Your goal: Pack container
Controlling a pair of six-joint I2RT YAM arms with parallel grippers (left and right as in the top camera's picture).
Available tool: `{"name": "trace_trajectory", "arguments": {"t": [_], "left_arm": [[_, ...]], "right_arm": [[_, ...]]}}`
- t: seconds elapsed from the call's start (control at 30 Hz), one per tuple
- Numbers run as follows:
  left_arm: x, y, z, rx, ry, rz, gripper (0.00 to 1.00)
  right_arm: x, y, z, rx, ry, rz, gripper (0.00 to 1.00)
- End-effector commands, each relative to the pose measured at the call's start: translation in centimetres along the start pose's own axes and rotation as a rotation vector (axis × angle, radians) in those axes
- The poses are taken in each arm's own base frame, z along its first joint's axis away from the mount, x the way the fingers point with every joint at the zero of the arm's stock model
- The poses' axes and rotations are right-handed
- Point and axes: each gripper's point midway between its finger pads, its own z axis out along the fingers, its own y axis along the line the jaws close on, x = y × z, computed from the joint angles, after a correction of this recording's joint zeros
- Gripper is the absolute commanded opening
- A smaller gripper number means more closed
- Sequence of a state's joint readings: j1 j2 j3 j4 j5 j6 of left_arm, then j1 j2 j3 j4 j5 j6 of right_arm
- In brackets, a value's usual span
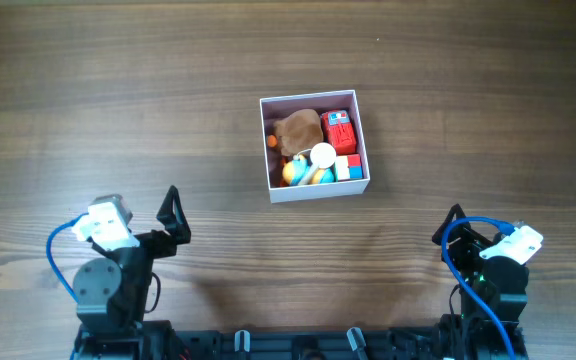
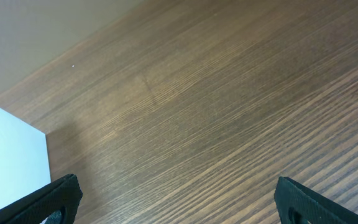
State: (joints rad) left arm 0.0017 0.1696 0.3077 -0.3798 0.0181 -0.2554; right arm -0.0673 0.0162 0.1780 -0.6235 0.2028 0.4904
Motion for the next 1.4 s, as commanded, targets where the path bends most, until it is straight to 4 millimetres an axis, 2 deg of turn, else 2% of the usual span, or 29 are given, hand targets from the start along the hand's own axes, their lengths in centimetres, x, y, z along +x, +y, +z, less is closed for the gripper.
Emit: {"name": "trace_trajectory", "arguments": {"t": [0.0,0.27,0.47,1.37], "left_arm": [[1.4,-0.2,0.3,0.041,-0.018,0.014,1.00],[2.3,0.1,0.9,0.062,-0.082,0.013,1.00],[3.8,0.5,1.6,0.068,-0.070,0.013,1.00],[3.9,0.1,1.6,0.083,-0.069,0.017,1.00]], "right_arm": [[0.2,-0.1,0.1,0.000,-0.003,0.012,1.00],[0.2,-0.1,0.1,0.000,-0.003,0.012,1.00],[0.2,-0.1,0.1,0.000,-0.003,0.012,1.00],[0.2,-0.1,0.1,0.000,-0.003,0.012,1.00]]}}
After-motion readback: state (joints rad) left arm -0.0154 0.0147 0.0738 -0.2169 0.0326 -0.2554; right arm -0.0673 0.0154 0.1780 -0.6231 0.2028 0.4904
